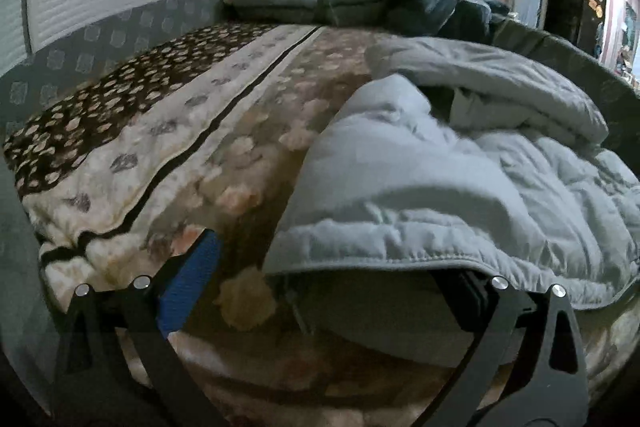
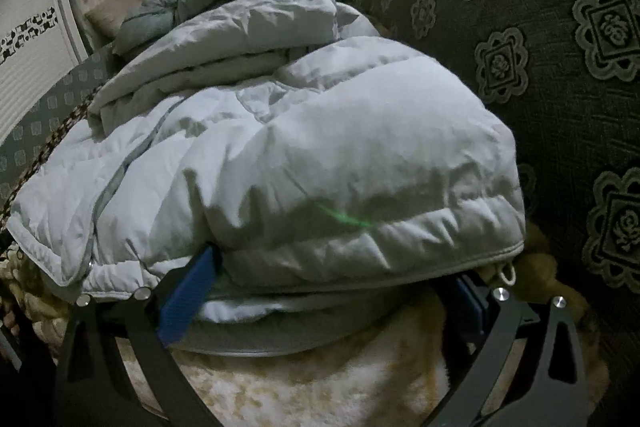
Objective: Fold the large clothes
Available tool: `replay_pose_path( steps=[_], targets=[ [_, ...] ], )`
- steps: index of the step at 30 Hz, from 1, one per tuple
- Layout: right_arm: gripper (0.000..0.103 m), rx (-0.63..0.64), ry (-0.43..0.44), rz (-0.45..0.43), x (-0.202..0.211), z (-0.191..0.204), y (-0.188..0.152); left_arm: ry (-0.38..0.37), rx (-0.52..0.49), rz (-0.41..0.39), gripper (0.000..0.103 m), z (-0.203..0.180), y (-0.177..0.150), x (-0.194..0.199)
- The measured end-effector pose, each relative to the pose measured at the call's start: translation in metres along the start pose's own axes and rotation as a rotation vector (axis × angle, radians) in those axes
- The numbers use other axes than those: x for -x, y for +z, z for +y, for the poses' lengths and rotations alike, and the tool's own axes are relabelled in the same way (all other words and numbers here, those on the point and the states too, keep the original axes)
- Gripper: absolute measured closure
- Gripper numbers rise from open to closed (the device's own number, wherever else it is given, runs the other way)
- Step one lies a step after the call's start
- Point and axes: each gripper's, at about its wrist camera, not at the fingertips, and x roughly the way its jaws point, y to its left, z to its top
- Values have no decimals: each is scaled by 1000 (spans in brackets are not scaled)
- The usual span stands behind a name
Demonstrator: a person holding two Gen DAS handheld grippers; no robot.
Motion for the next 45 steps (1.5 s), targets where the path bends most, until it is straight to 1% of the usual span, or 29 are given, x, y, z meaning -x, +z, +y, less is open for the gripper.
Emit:
replay_pose_path(
  steps=[3,5,7,9,10,11,13,15,17,19,21,22,23,25,26,28,29,30,31,33,34,35,36,37,38,39,41,43,45],
  targets=[
    [7,9,1,-10,2,1,0,-31,-16,45,3,2,2,-19],
    [18,20,-1,-23,6,2,0,-35,-48,42,3,1,7,-35],
    [27,22,-17,-40,12,1,1,-48,-66,25,3,-4,12,-37],
    [28,-6,-24,-56,20,-5,2,-95,-54,23,13,-6,17,-36],
    [26,-25,-31,-62,23,-10,3,-109,-50,28,23,-7,17,-35],
    [26,-54,-37,-67,27,-16,4,-112,-49,31,27,-9,17,-33],
    [25,-105,-49,-87,37,-29,4,-112,-40,22,29,-11,15,-28],
    [25,-113,-17,-95,42,-34,3,-106,-28,11,27,-11,13,-24],
    [26,-67,-21,-107,49,-30,1,-79,-14,-4,15,-9,10,-19],
    [24,-23,-48,-143,63,-27,-4,-64,12,-9,7,-4,6,-17],
    [18,-46,-52,-201,78,-36,-7,-63,23,2,4,1,2,-19],
    [10,-64,-64,-216,81,-41,-7,-64,25,7,3,2,0,-22],
    [8,-92,-88,-206,78,-50,-5,-68,23,12,3,2,-1,-26],
    [8,-146,-83,-144,60,-63,-2,-78,19,35,3,0,-2,-35],
    [8,-170,-73,-117,48,-69,0,-84,19,46,3,-1,-2,-41],
    [8,-181,-4,-115,34,-73,3,-94,19,75,3,-5,-1,-50],
    [9,-188,50,-107,24,-74,5,-98,20,92,3,-6,0,-56],
    [11,-199,72,-71,11,-75,5,-103,23,109,3,-7,1,-62],
    [22,-200,80,-48,3,-74,5,-111,30,120,3,-8,3,-67],
    [31,-172,70,-28,-3,-67,6,-128,44,128,3,-8,6,-71],
    [46,-157,76,-24,-2,-63,7,-152,47,120,16,-9,9,-69],
    [61,-144,84,-31,4,-60,9,-165,34,112,36,-12,9,-66],
    [73,-138,109,-39,9,-57,11,-163,12,97,52,-15,11,-60],
    [88,-122,116,-54,17,-52,16,-159,10,82,85,-14,13,-55],
    [92,-102,107,-70,22,-48,20,-165,40,83,94,-8,16,-53],
    [93,-88,110,-99,34,-43,25,-206,123,89,96,5,24,-49],
    [95,-74,122,-153,57,-35,37,-242,170,60,98,15,40,-38],
    [96,-50,111,-209,85,-28,48,-241,118,-35,99,12,64,-10],
    [97,-30,138,-263,115,-23,57,-271,92,-102,99,10,87,20]
  ],
)
